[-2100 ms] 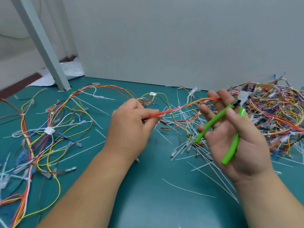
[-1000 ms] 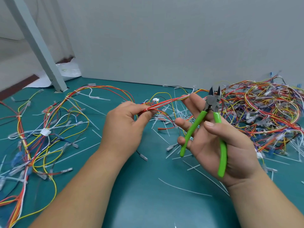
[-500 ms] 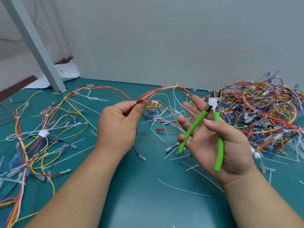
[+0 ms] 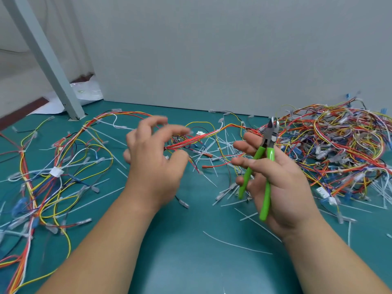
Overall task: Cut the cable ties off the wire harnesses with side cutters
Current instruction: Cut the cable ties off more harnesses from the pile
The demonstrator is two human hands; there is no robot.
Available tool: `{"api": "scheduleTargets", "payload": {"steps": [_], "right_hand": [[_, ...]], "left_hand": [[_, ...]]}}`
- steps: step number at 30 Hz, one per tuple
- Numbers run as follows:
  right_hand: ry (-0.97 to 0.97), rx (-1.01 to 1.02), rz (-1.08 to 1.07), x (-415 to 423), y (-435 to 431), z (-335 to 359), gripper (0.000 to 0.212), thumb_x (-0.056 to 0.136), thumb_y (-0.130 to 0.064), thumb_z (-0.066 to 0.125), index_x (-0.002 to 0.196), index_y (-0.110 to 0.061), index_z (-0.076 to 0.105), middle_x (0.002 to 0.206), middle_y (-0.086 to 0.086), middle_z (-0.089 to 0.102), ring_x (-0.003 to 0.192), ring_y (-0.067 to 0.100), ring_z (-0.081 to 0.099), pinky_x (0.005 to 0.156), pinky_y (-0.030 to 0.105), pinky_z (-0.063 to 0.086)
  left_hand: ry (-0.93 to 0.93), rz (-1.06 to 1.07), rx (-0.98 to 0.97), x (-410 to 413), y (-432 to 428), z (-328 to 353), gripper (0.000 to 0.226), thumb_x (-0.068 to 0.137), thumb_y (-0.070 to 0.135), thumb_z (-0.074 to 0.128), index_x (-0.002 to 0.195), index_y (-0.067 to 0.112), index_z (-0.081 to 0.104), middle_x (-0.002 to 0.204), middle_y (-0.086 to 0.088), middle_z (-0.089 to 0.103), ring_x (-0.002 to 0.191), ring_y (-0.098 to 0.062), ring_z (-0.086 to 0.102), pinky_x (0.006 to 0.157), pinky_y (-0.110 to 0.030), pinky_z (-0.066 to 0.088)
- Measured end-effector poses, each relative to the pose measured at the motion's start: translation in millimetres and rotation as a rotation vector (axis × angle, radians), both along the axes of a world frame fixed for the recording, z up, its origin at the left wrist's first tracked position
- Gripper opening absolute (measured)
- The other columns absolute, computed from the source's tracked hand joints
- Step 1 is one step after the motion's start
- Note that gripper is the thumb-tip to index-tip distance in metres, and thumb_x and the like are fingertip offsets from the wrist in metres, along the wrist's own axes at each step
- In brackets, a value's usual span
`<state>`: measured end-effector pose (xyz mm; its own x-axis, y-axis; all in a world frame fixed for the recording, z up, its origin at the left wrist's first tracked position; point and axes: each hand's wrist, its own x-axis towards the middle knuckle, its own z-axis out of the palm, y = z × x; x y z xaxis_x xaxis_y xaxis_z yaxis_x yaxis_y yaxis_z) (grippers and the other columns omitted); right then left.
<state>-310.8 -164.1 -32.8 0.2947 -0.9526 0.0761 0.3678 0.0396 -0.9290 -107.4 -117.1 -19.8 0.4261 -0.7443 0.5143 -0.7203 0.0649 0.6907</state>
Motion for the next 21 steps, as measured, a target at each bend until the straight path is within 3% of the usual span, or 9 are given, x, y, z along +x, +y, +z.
{"api": "scheduleTargets", "payload": {"steps": [2,5,10,16,19,21], "right_hand": [[0.086,-0.104,-0.043,0.8,1.9,0.1,0.051,0.074,-0.009,0.062,0.123,-0.022,0.065,0.117,0.001,0.074,0.091,0.015,0.067,0.068,0.031,0.047],[0.188,-0.261,0.0,4.1,8.2,0.3,0.055,0.075,-0.002,0.057,0.125,-0.022,0.064,0.117,0.001,0.073,0.088,0.014,0.066,0.073,0.021,0.051],[0.223,-0.371,0.121,6.6,18.0,3.0,0.065,0.075,0.005,0.055,0.135,-0.02,0.059,0.124,-0.003,0.071,0.09,0.014,0.065,0.077,0.022,0.054],[0.157,-0.366,0.16,4.4,20.5,5.3,0.065,0.075,0.007,0.055,0.136,-0.016,0.058,0.13,-0.001,0.07,0.09,0.015,0.065,0.077,0.023,0.053],[0.156,-0.366,0.177,3.9,18.9,3.8,0.063,0.076,0.007,0.055,0.134,-0.015,0.059,0.128,0.004,0.07,0.091,0.017,0.065,0.079,0.023,0.052],[0.15,-0.343,0.157,4.4,16.6,1.3,0.061,0.076,0.005,0.056,0.132,-0.018,0.062,0.124,0.005,0.071,0.09,0.018,0.065,0.081,0.023,0.052]], "left_hand": [[-0.03,-0.007,-0.146,-4.1,3.4,3.8,0.047,0.076,0.04,0.043,0.117,0.043,0.065,0.13,0.011,0.051,0.121,-0.014,0.042,0.097,-0.036,0.033],[0.062,-0.1,-0.171,-11.5,0.4,4.3,0.031,0.089,0.052,0.054,0.115,0.041,0.066,0.111,0.016,0.064,0.109,-0.009,0.06,0.1,-0.051,0.045],[0.06,-0.209,-0.063,-15.7,-4.6,-6.0,0.025,0.082,0.049,0.071,0.097,0.031,0.08,0.086,0.015,0.074,0.081,-0.007,0.067,0.087,-0.051,0.051],[-0.1,-0.229,-0.026,-15.1,-4.6,-8.2,0.016,0.087,0.042,0.07,0.097,0.034,0.08,0.079,0.01,0.072,0.073,-0.01,0.063,0.079,-0.054,0.051],[-0.199,-0.116,-0.059,-13.2,-4.4,-8.6,0.01,0.092,0.031,0.064,0.09,0.03,0.074,0.085,0.012,0.067,0.078,-0.01,0.063,0.08,-0.048,0.05],[-0.15,-0.04,-0.077,-11.6,-5.3,-9.8,0.007,0.094,0.026,0.06,0.089,0.027,0.065,0.077,0.015,0.062,0.073,-0.009,0.059,0.075,-0.042,0.05]]}}
